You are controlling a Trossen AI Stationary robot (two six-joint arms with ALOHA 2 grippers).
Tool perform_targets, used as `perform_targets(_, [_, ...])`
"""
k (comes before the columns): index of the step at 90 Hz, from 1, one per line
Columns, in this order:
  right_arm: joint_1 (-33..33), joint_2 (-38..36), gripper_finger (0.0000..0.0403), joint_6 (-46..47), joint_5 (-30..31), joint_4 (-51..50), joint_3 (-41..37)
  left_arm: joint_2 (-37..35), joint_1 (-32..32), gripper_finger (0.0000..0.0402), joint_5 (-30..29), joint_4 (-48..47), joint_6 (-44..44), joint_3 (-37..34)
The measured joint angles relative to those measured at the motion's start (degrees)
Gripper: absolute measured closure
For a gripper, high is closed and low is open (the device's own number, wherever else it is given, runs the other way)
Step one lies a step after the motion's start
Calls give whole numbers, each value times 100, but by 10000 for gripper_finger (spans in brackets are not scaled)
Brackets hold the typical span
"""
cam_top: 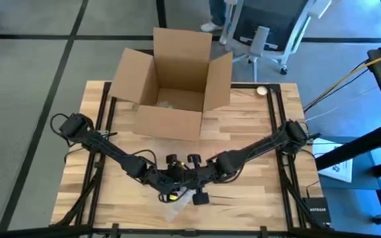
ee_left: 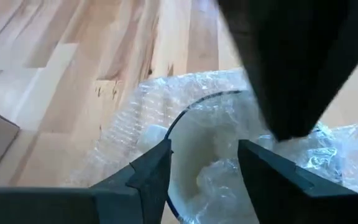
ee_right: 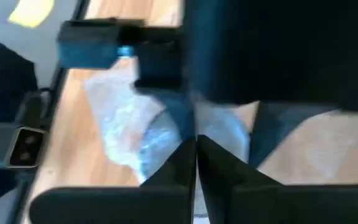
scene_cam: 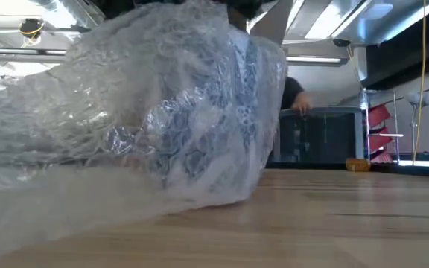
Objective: Wrap mug
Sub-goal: Wrap the white mug with transparent bubble wrap
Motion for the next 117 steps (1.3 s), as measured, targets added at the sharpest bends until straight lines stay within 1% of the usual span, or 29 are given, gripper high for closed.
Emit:
perform_targets(7, [78, 27, 402, 84, -25, 47, -193, 0, -10, 231, -10, 2, 14, 1])
perform_targets(22, [110, 16, 402, 310, 170, 792, -746, -15, -11, 231, -4, -57, 11, -3])
perform_targets(34, [92, -4, 402, 359, 250, 881, -1015, -171, -75, 231, 56, -23, 36, 12])
perform_targets(48, [89, 7, 402, 351, 284, 994, -1093, -515, -211, 231, 161, -191, 38, -21])
perform_targets(64, [52, 27, 402, 308, 277, 1203, -1104, -832, -344, 231, 97, -69, 58, -8])
perform_targets(76, [22, 27, 402, 292, 277, 1235, -1104, -722, -377, 231, 147, 53, 17, -8])
perform_targets(83, [8, 27, 402, 291, 276, 1325, -1104, -500, -350, 231, 148, 158, 5, -1])
perform_targets(92, [6, 27, 402, 270, 271, 1336, -1104, -212, -257, 231, 9, 245, -16, -4])
perform_targets(104, [19, 25, 402, 281, 83, 1279, -1104, -64, -115, 231, 2, 308, -106, 11])
perform_targets(117, [30, -38, 402, 262, 17, 663, -778, -52, -92, 231, 46, 321, -134, 18])
